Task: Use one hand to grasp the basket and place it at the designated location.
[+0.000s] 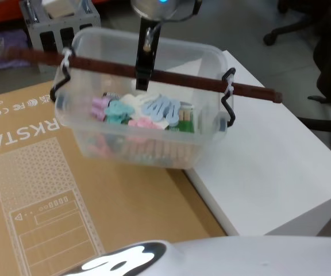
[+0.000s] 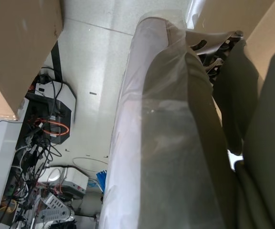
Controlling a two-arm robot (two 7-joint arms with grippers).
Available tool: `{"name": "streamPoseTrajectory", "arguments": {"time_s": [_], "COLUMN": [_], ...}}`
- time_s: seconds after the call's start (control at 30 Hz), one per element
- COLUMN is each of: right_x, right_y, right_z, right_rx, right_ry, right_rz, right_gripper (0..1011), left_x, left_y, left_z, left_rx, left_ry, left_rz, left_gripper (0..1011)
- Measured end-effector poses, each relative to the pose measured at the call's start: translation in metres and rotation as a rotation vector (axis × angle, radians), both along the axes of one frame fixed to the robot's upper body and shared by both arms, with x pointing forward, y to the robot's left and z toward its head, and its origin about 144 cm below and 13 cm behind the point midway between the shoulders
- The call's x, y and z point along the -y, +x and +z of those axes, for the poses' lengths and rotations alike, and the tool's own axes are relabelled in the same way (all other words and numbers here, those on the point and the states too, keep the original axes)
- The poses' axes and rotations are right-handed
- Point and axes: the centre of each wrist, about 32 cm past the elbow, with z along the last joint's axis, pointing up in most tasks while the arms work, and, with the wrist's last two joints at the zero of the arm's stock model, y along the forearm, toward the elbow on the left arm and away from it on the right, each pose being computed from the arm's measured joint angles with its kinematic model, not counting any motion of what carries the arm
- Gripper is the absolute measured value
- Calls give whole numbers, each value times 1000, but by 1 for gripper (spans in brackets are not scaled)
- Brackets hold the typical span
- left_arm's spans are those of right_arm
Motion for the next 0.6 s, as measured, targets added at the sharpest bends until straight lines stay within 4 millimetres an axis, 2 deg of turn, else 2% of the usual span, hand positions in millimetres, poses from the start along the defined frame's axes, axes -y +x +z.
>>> {"name": "streamPoseTrajectory", "arguments": {"time_s": [0.6], "right_x": [-40], "right_y": [-41], "right_z": [-20], "right_rx": [-31], "right_ry": [-47], "right_rz": [229], "right_gripper": [237], "left_x": [0], "left_y": [0], "left_z": [0], "left_rx": [0], "left_ry": [0], "left_rz": [0], "left_gripper": [0]}}
